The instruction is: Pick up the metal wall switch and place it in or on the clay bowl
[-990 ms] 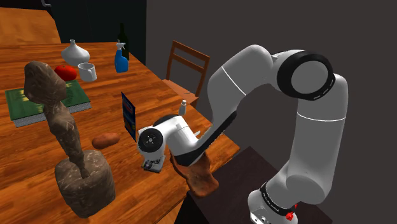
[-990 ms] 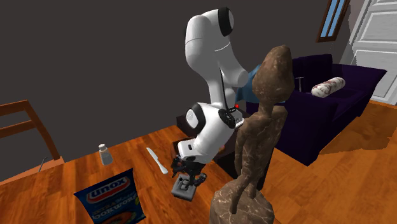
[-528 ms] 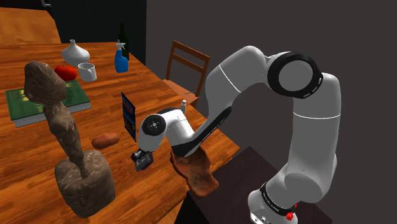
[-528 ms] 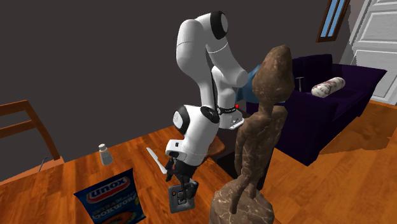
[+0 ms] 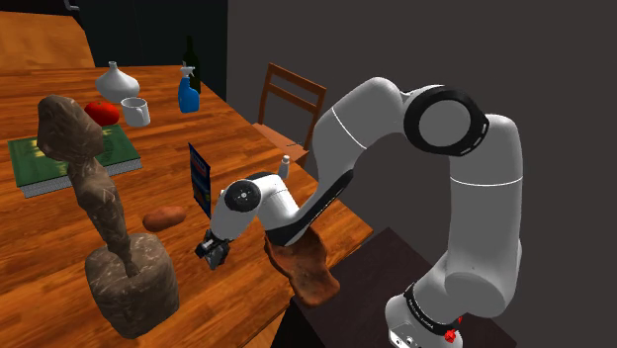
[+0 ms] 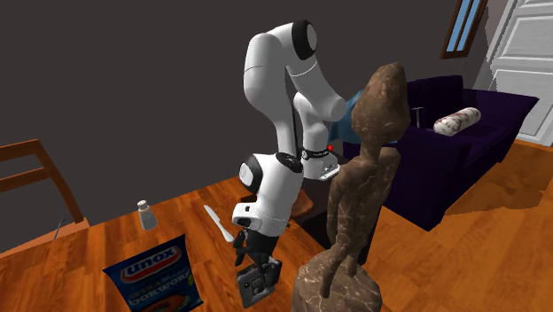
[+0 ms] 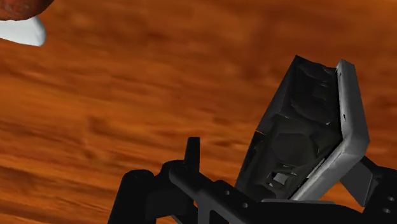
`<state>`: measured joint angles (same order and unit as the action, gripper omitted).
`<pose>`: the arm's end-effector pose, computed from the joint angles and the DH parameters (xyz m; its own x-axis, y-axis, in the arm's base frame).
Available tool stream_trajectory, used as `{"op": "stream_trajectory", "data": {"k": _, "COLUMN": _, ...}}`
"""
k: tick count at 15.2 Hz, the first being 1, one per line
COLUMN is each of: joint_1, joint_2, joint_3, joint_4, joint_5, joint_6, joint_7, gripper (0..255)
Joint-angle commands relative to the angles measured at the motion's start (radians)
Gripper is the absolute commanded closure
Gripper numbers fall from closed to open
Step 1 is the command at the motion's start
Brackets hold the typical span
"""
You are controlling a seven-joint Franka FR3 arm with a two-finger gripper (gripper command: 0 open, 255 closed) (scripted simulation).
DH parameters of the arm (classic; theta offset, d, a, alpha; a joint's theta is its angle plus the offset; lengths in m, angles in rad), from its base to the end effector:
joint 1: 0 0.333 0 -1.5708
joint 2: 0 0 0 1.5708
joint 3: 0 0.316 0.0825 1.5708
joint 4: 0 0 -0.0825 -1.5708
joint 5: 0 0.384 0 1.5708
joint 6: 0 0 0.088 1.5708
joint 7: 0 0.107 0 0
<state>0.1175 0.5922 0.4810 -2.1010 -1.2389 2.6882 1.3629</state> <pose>0.4497 0.3491 0.1664 0.9053 0.2474 0.3452 0.2312 -0.9689 0.0881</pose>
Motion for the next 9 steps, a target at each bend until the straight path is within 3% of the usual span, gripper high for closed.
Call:
{"op": "stream_trajectory", "data": {"k": 1, "joint_1": 0.017, "joint_2": -0.002, "joint_3": -0.022, "joint_4": -0.018, "joint_5": 0.019, "joint_6": -0.11, "joint_7": -0.01, "gripper": 0}}
{"op": "stream_trajectory", "data": {"k": 2, "joint_1": 0.027, "joint_2": -0.005, "joint_3": -0.033, "joint_4": -0.019, "joint_5": 0.025, "joint_6": -0.105, "joint_7": -0.012, "gripper": 0}}
{"op": "stream_trajectory", "data": {"k": 3, "joint_1": 0.024, "joint_2": -0.015, "joint_3": -0.031, "joint_4": -0.03, "joint_5": 0.025, "joint_6": -0.102, "joint_7": -0.011, "gripper": 255}}
{"op": "stream_trajectory", "data": {"k": 5, "joint_1": 0.023, "joint_2": 0.0, "joint_3": -0.042, "joint_4": -0.019, "joint_5": 0.014, "joint_6": -0.096, "joint_7": -0.013, "gripper": 255}}
{"op": "stream_trajectory", "data": {"k": 7, "joint_1": 0.062, "joint_2": -0.006, "joint_3": -0.035, "joint_4": -0.026, "joint_5": 0.002, "joint_6": -0.114, "joint_7": 0.041, "gripper": 255}}
{"op": "stream_trajectory", "data": {"k": 9, "joint_1": 0.102, "joint_2": 0.06, "joint_3": -0.056, "joint_4": 0.036, "joint_5": -0.031, "joint_6": -0.125, "joint_7": 0.073, "gripper": 255}}
